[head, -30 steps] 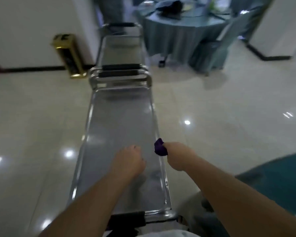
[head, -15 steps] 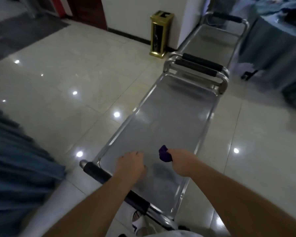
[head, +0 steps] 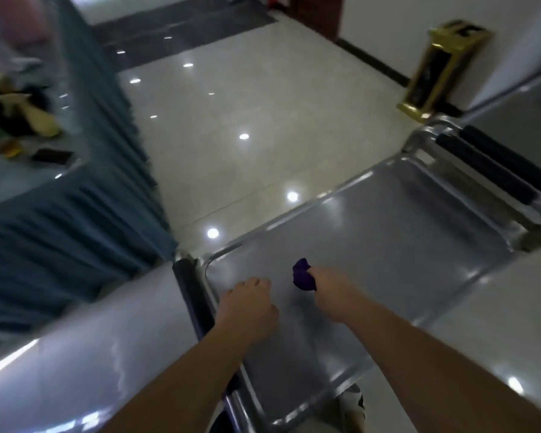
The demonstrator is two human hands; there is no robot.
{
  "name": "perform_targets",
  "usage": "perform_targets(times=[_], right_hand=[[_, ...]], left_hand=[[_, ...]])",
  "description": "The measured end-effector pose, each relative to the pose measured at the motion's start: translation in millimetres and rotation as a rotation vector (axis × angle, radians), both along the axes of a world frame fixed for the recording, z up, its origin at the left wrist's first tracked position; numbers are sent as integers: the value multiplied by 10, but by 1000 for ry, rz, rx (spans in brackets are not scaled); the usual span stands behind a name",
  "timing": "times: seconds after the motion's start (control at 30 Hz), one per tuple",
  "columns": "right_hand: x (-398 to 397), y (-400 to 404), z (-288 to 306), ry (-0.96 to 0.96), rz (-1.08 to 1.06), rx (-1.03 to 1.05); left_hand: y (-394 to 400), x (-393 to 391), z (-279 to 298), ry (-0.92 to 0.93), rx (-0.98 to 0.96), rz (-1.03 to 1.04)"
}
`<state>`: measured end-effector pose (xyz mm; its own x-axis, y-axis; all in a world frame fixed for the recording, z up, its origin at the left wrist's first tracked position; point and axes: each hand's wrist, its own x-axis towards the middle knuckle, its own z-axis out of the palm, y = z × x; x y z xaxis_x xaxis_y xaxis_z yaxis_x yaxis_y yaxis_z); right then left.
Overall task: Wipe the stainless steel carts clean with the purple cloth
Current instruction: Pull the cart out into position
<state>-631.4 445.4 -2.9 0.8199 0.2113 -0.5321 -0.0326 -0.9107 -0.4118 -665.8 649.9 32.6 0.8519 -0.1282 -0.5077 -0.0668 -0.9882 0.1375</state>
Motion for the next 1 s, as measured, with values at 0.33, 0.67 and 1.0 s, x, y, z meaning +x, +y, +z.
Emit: perform_targets(times=[0.33,0.67,1.0], right_hand=[[-329,-537,250,25,400,-14],[-1060,-829,252,25,565,-107],[-1879,-1314,-49,113,689,-102]], left_hand=[[-743,-1209,162,-26,-12,427],[-1125,-2175,-28,-77,-148,610],[-1746,-3181,-576,77,-218,743]])
